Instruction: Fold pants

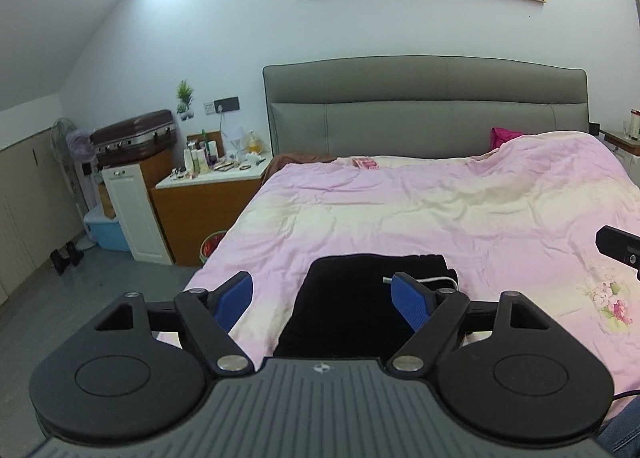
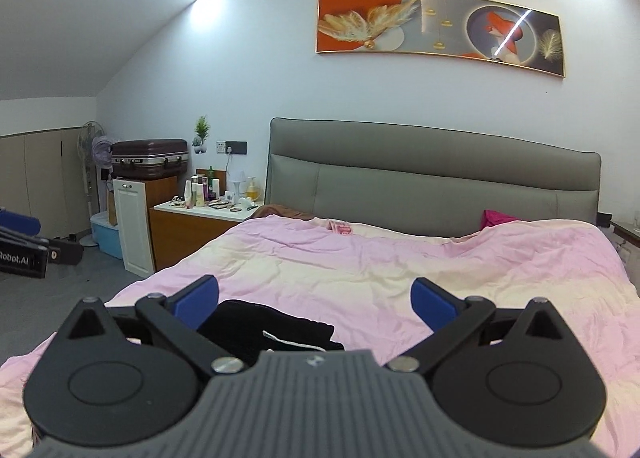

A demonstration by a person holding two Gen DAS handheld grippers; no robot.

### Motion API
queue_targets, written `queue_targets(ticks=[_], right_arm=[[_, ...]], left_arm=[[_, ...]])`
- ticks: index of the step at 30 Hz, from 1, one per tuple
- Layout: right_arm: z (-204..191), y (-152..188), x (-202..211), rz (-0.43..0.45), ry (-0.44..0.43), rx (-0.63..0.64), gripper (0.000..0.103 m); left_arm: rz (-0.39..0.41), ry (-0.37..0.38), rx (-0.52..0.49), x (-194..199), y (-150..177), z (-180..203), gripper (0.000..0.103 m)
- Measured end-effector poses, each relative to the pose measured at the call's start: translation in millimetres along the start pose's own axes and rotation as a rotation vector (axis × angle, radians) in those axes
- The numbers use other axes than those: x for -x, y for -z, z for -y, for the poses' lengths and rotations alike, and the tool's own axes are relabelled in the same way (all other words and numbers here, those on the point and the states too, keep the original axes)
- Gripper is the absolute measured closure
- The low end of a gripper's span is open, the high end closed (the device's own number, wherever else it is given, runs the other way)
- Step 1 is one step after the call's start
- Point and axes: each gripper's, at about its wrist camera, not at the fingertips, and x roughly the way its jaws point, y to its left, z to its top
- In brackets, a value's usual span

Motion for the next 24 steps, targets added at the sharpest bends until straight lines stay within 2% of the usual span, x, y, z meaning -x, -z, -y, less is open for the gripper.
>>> queue_targets(ticks=[4,10,16,19,24], right_arm=[[-3.3,28.6,15.9,-0.005,0.027,-0.018,0.005],[-5.0,68.7,16.7,-0.069,0.035,-0.048,0.005],[-12.8,101.1,0.7,-0.180,0.029,-0.038,0.005],[-12.0,110.4,-5.3,-0.223,0.027,-0.057,0.005],[-9.0,111.3,-7.8,-0.224,0.038,-0.070,0.005]], left_arm=[[-0.006,-0.057,-0.018,5.6,22.8,12.2,0.011],[-0.057,0.016,-0.016,-1.4,53.3,28.3,0.011],[-0.112,0.002,-0.005,-14.3,81.4,35.2,0.011],[-0.125,0.010,-0.005,-14.0,86.0,37.4,0.011],[-0.124,0.011,-0.009,-12.6,87.4,39.1,0.011]])
